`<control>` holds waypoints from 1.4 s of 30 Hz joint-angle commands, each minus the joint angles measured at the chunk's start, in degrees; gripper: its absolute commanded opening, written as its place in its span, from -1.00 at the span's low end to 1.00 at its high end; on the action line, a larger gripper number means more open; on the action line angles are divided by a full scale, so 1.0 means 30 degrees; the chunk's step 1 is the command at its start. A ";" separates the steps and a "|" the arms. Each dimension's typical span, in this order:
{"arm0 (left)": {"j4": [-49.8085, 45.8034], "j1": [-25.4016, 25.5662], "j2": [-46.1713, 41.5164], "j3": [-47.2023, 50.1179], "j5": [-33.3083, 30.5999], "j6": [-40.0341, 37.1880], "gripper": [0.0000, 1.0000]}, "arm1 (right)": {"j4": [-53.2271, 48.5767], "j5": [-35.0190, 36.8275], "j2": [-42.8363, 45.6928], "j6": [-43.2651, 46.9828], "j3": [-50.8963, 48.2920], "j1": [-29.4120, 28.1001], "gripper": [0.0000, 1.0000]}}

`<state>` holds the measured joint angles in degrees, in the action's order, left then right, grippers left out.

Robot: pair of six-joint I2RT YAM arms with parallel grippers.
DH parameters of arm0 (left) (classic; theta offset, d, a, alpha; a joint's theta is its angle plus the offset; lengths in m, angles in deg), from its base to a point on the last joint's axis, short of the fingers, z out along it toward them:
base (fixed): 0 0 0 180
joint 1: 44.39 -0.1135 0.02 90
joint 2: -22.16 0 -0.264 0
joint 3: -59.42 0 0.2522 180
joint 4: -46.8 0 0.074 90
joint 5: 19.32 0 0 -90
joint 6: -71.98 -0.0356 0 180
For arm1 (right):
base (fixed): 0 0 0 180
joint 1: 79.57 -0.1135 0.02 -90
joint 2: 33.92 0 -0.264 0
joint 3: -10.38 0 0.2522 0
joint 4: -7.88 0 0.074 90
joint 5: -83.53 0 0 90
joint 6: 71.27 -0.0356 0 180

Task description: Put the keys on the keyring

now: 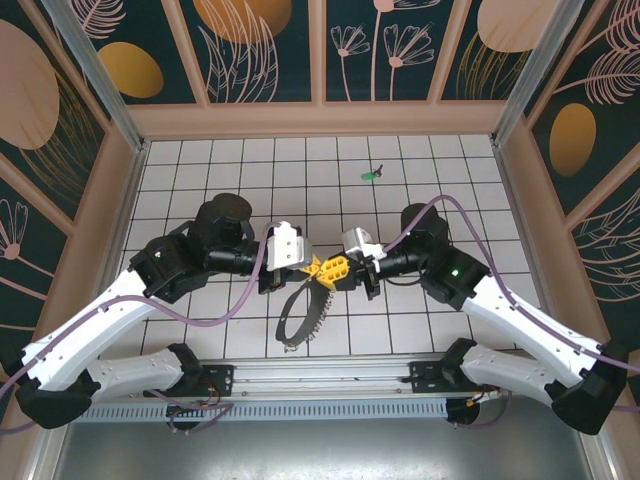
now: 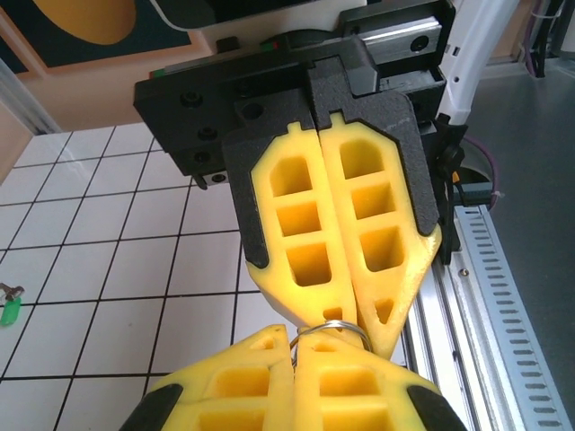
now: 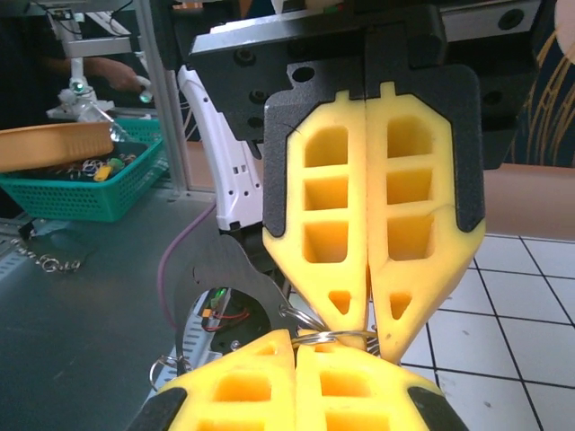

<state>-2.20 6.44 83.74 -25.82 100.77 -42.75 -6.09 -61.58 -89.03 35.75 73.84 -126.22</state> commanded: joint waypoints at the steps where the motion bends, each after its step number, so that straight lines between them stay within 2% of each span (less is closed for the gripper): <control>1: 0.0712 -0.0141 0.0590 0.0767 -0.1097 0.0421 -1.00 | 0.4006 -0.0062 0.1235 -0.1437 -0.0237 -0.0191 -0.87; 9: 0.0826 -0.0160 0.0189 0.1020 -0.0889 0.0337 -1.00 | 0.5694 0.0705 0.1878 -0.3084 -0.1271 0.0196 -0.87; 16: 0.0908 -0.0156 -0.0254 0.1181 -0.0919 0.0392 -1.00 | 0.5650 0.1170 0.2310 -0.3355 -0.1586 0.0477 -0.73; 19: 0.0924 -0.0160 -0.0310 0.1179 -0.0911 0.0385 -1.00 | 0.6056 0.1230 0.2458 -0.3641 -0.1854 0.0666 -0.79; 23: 0.0937 -0.0152 -0.0313 0.1210 -0.0907 0.0403 -1.00 | 0.6307 0.1303 0.2550 -0.3739 -0.2016 0.0811 -1.00; 30: 0.0881 -0.0156 -0.0400 0.1211 -0.0960 0.0450 -1.00 | 0.6518 0.1758 0.2770 -0.3766 -0.2367 0.1108 -1.00; 38: 0.0900 -0.0158 -0.0400 0.1211 -0.1064 0.0447 -1.00 | 0.8953 0.1644 0.2873 -0.5261 -0.3320 0.1631 -1.00; 39: 0.0886 -0.0156 -0.0428 0.1211 -0.1111 0.0448 -1.00 | 0.8903 0.1834 0.2914 -0.5211 -0.3364 0.1635 -0.97; 42: 0.0852 -0.0158 -0.0459 0.1240 -0.1335 0.0319 -1.00 | 0.8585 0.2529 0.2961 -0.5050 -0.3490 0.1773 -0.70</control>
<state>2.93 6.33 82.37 -23.29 98.93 -41.77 12.57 -55.42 -82.25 21.67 63.32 -121.67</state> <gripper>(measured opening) 0.037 0.111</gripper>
